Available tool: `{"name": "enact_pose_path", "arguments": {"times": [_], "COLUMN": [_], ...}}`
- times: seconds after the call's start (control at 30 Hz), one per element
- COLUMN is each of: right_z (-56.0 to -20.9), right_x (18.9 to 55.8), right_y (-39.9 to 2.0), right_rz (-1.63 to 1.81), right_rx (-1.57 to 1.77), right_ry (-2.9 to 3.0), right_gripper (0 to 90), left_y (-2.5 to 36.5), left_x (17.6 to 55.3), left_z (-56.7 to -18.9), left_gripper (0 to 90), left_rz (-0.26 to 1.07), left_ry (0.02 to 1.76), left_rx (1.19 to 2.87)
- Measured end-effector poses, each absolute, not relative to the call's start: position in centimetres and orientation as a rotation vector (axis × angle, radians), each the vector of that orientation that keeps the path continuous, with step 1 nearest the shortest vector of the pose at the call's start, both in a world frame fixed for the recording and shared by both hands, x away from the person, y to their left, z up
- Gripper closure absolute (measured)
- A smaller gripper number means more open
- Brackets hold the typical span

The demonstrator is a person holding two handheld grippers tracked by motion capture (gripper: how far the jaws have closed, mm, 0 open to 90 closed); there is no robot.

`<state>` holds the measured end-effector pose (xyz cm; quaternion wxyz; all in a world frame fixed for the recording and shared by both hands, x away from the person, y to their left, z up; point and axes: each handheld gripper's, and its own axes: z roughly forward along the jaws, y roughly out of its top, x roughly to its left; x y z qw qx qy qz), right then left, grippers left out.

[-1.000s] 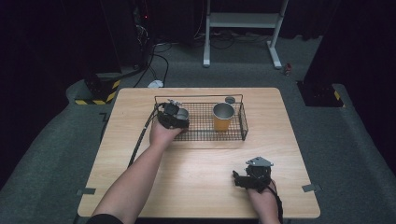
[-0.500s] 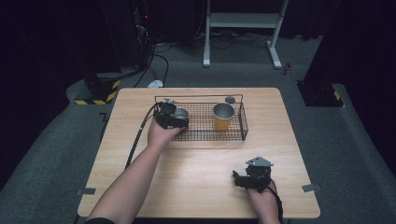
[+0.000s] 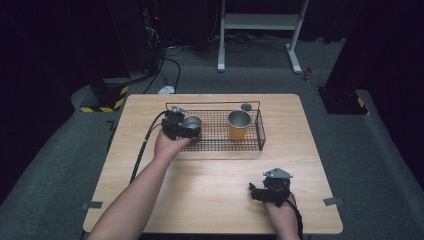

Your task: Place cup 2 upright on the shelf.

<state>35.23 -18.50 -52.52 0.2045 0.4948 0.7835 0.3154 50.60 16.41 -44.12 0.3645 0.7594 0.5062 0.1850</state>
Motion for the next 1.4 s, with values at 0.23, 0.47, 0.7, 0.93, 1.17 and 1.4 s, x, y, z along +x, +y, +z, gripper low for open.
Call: {"name": "enact_pose_path", "arguments": {"times": [0.23,0.47,0.7,0.93,1.17,1.4], "right_z": [-52.5,-52.5,-52.5,-52.5,-52.5,-52.5], "right_x": [35.2,35.2,35.2,35.2,35.2,35.2], "right_y": [-18.5,-18.5,-18.5,-18.5,-18.5,-18.5], "right_rz": [0.879,0.880,0.880,0.880,0.880,0.880], "right_rx": [1.380,1.380,1.380,1.380,1.380,1.380], "right_ry": [2.185,2.185,2.185,2.185,2.185,2.185], "right_gripper": [9.5,9.5,9.6,9.5,9.5,9.5], "left_y": [17.1,18.0,18.7,19.6,21.0,22.5], "left_x": [49.3,48.0,46.4,44.5,42.8,40.8], "left_z": [-43.6,-43.2,-43.1,-43.6,-44.1,-44.7], "left_gripper": [4.5,6.0,5.9,5.9,6.1,6.2], "left_rz": [0.485,0.498,0.484,0.474,0.457,0.445], "left_ry": [1.277,1.250,1.216,1.186,1.167,1.144], "left_rx": [1.938,1.926,1.926,1.932,1.925,1.935]}}
